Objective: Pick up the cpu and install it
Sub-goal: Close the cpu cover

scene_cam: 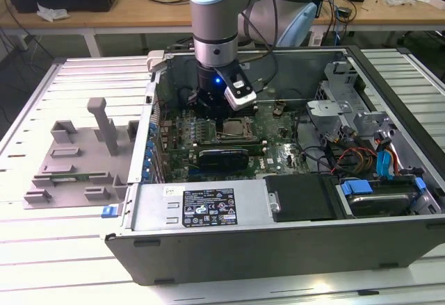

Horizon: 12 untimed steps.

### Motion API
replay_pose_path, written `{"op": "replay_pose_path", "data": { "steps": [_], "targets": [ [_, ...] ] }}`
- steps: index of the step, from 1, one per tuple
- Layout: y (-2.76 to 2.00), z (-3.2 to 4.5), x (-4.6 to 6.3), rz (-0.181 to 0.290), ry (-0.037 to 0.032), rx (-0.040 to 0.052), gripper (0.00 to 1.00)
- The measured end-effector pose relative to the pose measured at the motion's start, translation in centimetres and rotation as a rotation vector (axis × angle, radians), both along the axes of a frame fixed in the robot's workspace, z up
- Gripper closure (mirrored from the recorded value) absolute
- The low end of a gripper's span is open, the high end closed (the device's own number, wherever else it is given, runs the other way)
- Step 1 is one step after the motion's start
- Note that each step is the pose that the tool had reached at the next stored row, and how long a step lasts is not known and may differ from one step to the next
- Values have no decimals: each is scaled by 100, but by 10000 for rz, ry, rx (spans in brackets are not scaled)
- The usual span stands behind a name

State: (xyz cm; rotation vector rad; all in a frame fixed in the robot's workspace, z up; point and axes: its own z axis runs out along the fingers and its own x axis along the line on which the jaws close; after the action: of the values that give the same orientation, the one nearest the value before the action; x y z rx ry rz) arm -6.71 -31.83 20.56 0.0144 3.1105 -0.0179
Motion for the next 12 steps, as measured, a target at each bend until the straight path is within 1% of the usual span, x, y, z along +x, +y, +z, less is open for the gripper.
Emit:
{"op": "replay_pose_path", "data": {
  "steps": [3, 4, 9, 12],
  "targets": [
    [12, -1, 2, 2, -1, 1, 89],
    [22, -1, 2, 3, 0, 0, 89],
    [24, -1, 2, 4, 0, 0, 89],
    [39, -1, 2, 4, 1, 0, 89]
  ]
}}
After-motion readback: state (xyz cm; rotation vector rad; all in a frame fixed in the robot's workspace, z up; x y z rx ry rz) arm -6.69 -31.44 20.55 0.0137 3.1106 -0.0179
